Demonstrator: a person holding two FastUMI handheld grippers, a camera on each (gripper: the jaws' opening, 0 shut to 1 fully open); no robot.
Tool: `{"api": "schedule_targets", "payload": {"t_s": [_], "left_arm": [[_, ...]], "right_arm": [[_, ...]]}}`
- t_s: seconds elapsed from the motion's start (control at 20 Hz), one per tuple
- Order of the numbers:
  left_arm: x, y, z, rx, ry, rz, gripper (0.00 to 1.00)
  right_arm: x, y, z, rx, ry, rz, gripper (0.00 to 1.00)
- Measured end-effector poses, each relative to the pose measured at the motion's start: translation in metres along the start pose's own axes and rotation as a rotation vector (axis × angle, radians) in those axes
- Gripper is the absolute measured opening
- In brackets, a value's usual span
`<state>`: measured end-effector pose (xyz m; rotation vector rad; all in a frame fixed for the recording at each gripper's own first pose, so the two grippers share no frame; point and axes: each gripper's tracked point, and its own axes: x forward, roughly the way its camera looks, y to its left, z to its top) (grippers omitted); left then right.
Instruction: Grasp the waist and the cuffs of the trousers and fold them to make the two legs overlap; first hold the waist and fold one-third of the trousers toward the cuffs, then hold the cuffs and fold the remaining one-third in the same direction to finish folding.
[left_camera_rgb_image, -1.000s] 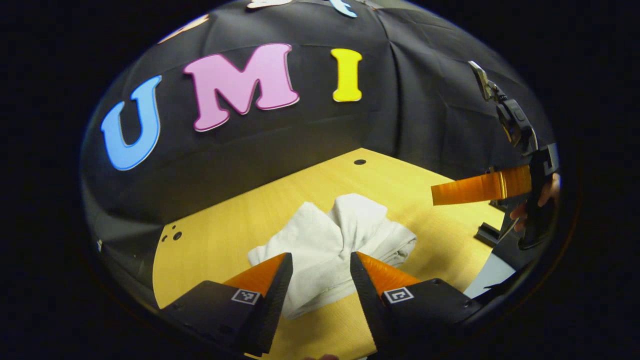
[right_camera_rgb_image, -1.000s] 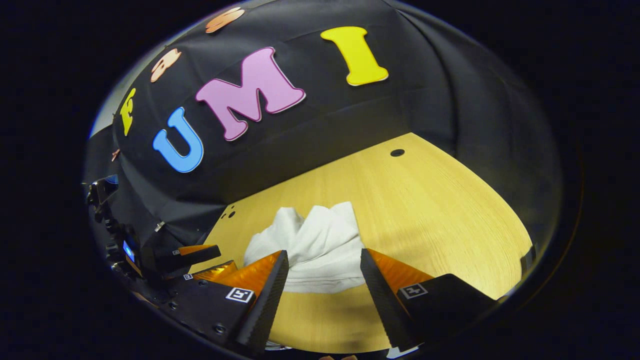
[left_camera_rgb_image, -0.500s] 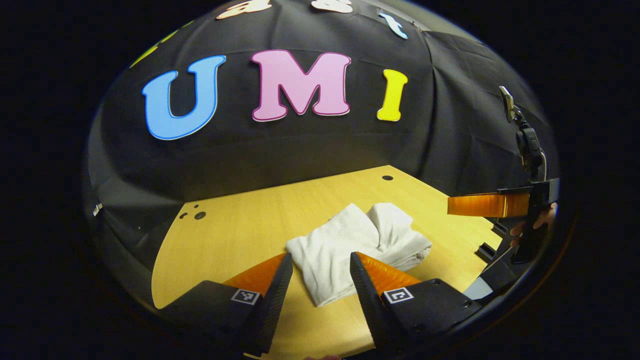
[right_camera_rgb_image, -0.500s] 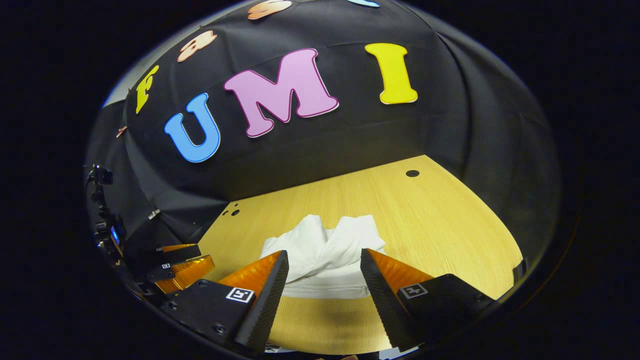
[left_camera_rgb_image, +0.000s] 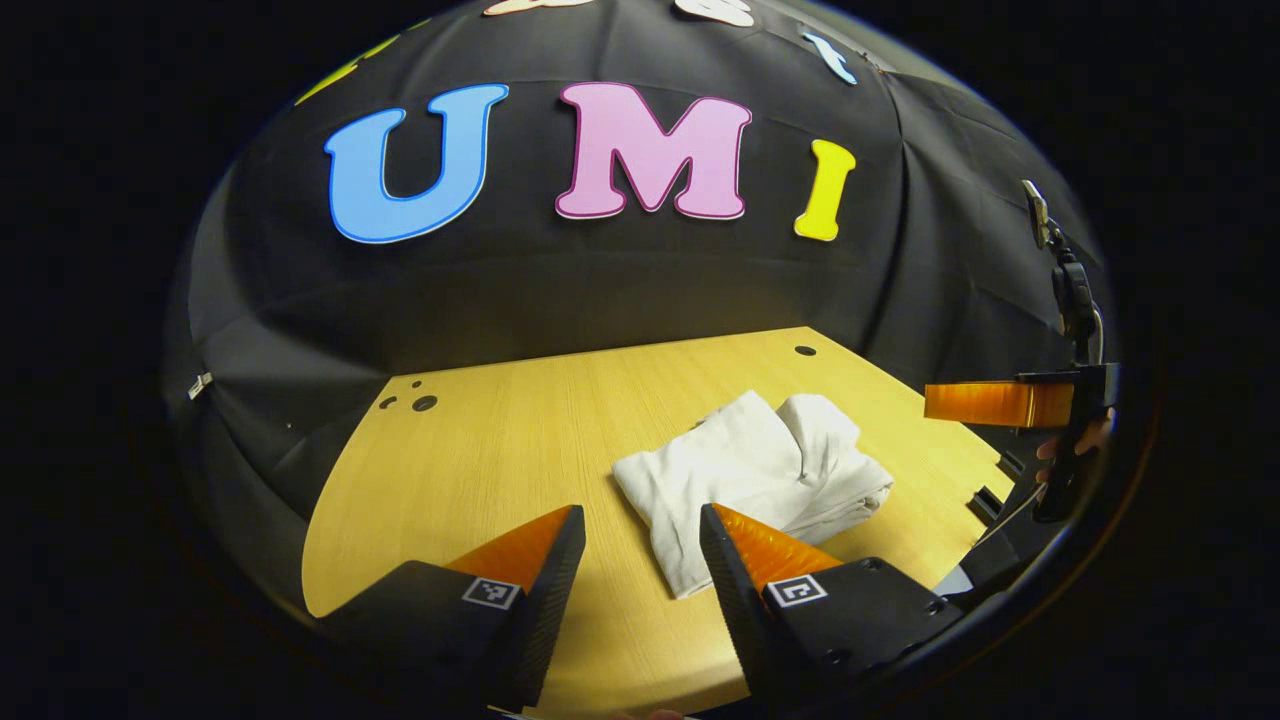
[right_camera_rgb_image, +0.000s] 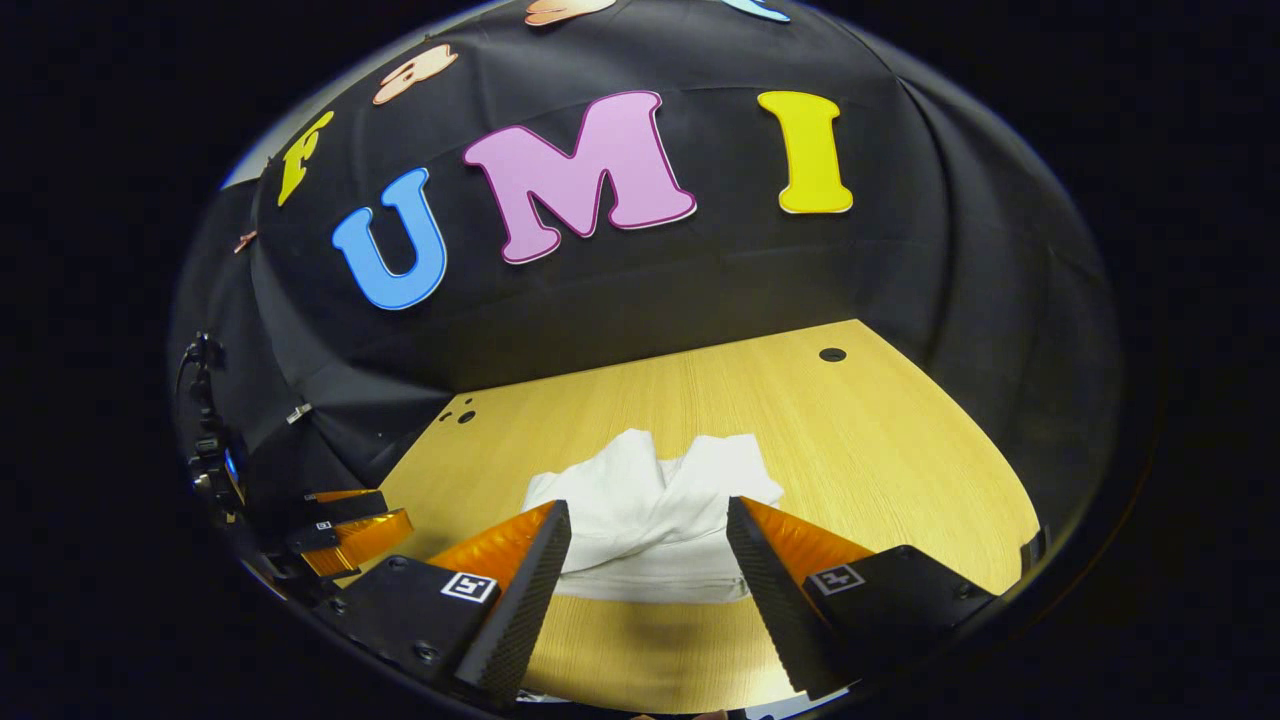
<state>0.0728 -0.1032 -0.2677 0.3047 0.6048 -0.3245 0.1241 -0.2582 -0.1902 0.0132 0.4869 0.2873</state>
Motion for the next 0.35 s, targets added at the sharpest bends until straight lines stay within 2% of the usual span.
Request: {"api": "schedule_targets", "payload": {"t_s": [0.35], "left_arm": [[0.0019,-0.0003,-0.0077,0.003,0.026,-0.003,0.75]], "right_arm": [[0.0049,-0.0025,-0.0044,-0.005,0.028,-0.019,0.97]]}}
